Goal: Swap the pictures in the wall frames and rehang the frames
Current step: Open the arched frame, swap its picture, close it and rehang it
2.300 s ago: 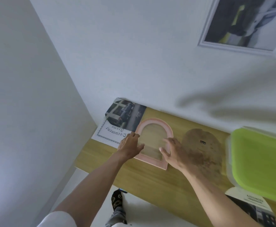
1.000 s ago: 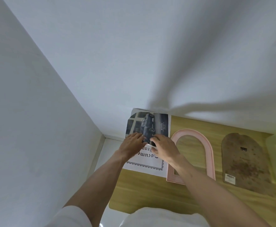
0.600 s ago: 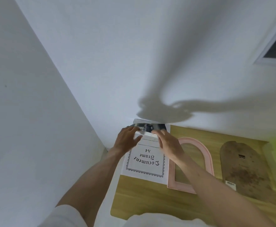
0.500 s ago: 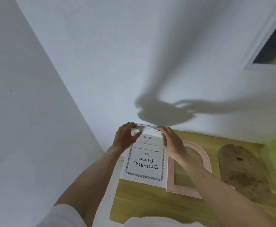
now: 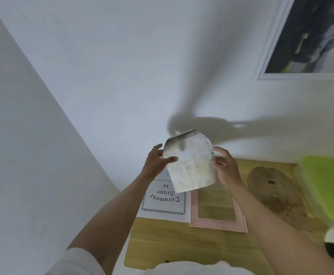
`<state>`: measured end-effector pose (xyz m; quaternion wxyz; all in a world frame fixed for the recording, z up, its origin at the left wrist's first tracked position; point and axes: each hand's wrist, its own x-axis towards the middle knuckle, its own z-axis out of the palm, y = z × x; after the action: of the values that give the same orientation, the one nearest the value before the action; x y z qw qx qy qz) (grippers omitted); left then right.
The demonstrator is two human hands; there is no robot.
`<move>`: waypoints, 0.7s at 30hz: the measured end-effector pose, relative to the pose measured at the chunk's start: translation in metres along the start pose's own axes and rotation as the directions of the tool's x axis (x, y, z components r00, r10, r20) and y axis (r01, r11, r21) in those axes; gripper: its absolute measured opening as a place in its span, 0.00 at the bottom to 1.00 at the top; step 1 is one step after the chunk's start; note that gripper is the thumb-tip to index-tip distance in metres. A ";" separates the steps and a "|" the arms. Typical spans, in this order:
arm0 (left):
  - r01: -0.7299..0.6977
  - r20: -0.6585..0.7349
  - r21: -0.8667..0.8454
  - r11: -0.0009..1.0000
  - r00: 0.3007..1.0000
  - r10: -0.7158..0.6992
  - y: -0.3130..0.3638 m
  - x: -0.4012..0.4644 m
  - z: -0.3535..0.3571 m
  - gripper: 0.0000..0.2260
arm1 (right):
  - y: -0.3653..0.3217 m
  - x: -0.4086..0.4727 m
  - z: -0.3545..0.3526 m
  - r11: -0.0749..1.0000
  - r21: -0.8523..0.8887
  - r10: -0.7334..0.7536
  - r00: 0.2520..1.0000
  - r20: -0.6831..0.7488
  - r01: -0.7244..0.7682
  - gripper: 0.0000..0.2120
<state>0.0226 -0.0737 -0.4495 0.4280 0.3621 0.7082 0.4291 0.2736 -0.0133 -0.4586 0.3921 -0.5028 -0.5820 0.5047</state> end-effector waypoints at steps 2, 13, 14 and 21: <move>0.056 0.090 -0.020 0.998 0.995 -0.054 -0.004 -0.002 0.013 0.34 | 0.006 -0.002 -0.010 0.993 0.092 0.073 0.997 -0.032 -0.069 0.21; 0.143 0.098 0.063 0.988 0.984 -0.148 -0.022 -0.012 0.087 0.18 | 0.062 -0.021 -0.066 0.930 -0.086 0.348 0.932 -0.105 -0.357 0.21; 0.157 0.092 0.107 0.982 0.982 -0.167 -0.026 -0.013 0.093 0.18 | 0.069 -0.023 -0.069 0.916 -0.148 0.361 0.927 -0.101 -0.372 0.20; 0.124 0.049 0.493 0.861 0.984 -0.170 -0.053 -0.031 0.129 0.16 | 0.098 -0.035 -0.085 0.823 -0.474 0.351 0.936 -0.011 -0.314 0.20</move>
<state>0.1448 -0.0824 -0.5231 0.3859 0.4223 0.7989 0.1857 0.3809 -0.0323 -0.5374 0.1423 -0.6565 -0.6043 0.4285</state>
